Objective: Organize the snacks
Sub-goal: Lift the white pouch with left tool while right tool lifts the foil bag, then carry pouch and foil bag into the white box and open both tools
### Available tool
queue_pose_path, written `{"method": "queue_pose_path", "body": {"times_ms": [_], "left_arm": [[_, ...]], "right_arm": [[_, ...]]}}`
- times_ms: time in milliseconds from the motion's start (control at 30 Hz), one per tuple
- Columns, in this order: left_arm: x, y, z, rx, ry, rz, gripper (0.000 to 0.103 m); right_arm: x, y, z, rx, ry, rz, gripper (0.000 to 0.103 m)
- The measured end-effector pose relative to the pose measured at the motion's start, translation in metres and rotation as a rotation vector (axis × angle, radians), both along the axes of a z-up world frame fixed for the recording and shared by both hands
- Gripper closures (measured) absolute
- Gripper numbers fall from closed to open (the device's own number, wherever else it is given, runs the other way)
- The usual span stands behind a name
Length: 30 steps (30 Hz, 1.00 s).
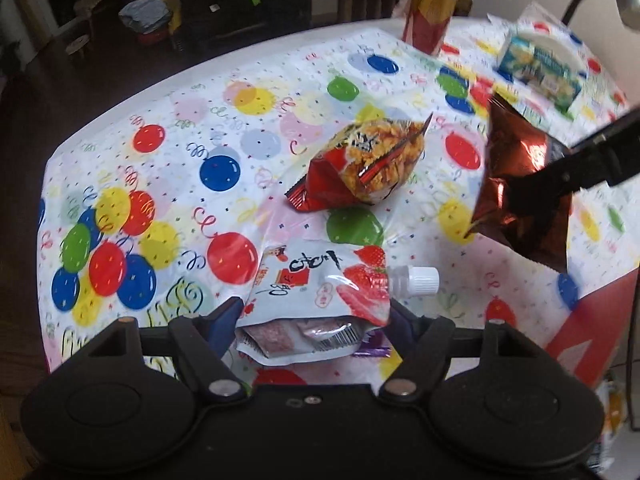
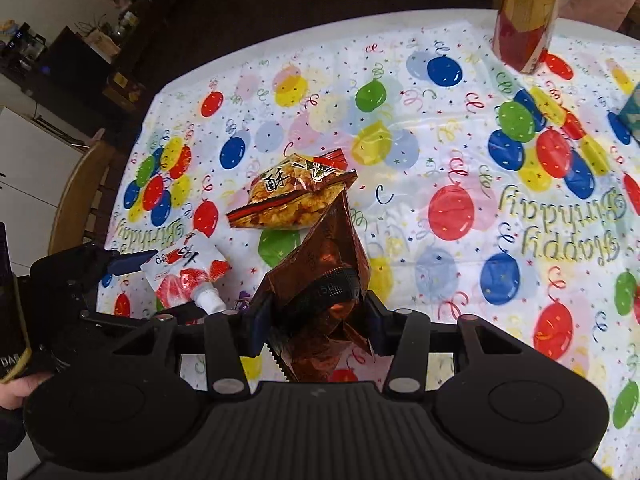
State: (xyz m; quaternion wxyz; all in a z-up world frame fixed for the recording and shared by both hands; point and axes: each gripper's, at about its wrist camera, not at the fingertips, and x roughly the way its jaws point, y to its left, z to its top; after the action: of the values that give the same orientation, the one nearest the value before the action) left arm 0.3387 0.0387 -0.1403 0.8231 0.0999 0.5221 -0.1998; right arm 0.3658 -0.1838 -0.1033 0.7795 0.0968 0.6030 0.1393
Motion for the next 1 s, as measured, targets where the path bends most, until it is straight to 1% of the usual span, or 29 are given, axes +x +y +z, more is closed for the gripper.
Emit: {"method": "queue_pose_path", "body": {"times_ms": [300,500,767,1000], "left_arm": [[-0.041,0.010,0.046,-0.022,-0.040,0.006,0.030],[-0.076,0.007,0.071,-0.027,-0.072,-0.011,0.030],[-0.124,-0.001,0.094,-0.054,-0.098,-0.058,0.030],[-0.162,-0.011,0.101,-0.074,-0.104,-0.106,0.030]], "right_arm": [[-0.040,-0.018,0.046,0.022,-0.059,-0.004,0.056],[-0.072,-0.025,0.065,0.023,-0.087,0.000,0.056],[-0.115,-0.026,0.076,0.026,-0.096,0.012,0.056],[-0.148,-0.024,0.073,0.020,-0.088,0.023,0.056]]}}
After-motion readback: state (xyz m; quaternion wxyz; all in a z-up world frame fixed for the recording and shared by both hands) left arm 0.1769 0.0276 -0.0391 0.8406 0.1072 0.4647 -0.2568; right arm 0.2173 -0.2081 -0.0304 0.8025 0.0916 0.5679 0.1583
